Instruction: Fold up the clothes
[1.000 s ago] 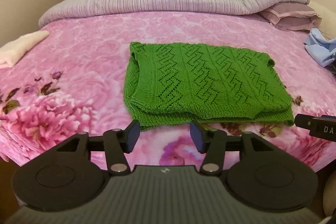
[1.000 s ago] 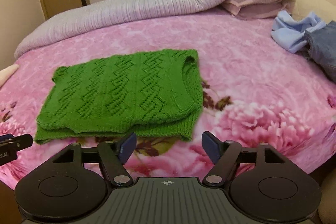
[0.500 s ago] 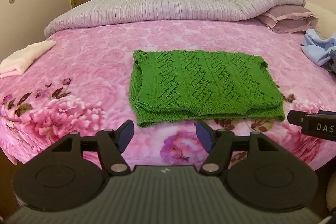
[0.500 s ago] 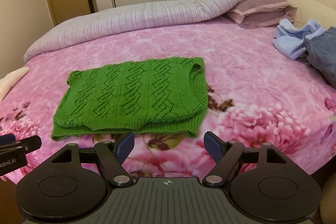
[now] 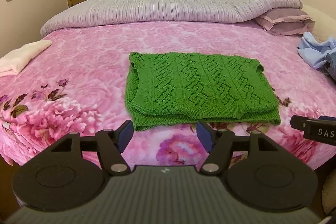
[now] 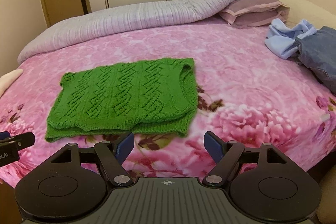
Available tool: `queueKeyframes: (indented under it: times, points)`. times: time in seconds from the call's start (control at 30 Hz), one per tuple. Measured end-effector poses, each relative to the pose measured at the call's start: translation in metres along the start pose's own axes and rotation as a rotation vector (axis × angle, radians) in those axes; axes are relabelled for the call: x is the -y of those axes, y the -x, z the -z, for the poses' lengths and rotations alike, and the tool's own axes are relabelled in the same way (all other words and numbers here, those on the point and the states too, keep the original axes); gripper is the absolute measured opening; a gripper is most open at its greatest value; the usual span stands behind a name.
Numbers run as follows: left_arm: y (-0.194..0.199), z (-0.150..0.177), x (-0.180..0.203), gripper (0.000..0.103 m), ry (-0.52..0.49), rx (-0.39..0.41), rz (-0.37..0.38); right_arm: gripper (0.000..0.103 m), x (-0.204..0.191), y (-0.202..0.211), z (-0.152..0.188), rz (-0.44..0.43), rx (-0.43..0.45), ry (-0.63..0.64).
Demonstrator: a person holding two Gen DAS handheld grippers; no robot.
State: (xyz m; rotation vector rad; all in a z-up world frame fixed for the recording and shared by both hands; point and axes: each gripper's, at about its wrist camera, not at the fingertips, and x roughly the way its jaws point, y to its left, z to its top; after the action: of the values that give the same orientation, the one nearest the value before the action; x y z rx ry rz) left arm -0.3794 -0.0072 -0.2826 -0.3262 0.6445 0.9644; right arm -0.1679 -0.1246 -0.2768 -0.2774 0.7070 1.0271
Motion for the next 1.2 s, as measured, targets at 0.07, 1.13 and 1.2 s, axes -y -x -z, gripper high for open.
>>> queueKeyframes:
  times: [0.07, 1.13, 1.2]
  points:
    - [-0.003, 0.0, -0.002, 0.063, 0.005, -0.007, 0.003, 0.077, 0.001, -0.003, 0.0, 0.004, -0.008, -0.006]
    - [-0.108, -0.034, -0.041, 0.063, 0.049, -0.164, -0.036, 0.077, 0.021, -0.111, -0.03, 0.063, -0.162, -0.011]
    - [-0.111, -0.037, -0.042, 0.063, 0.045, -0.165, -0.038, 0.077, 0.022, -0.114, -0.034, 0.067, -0.166, -0.008]
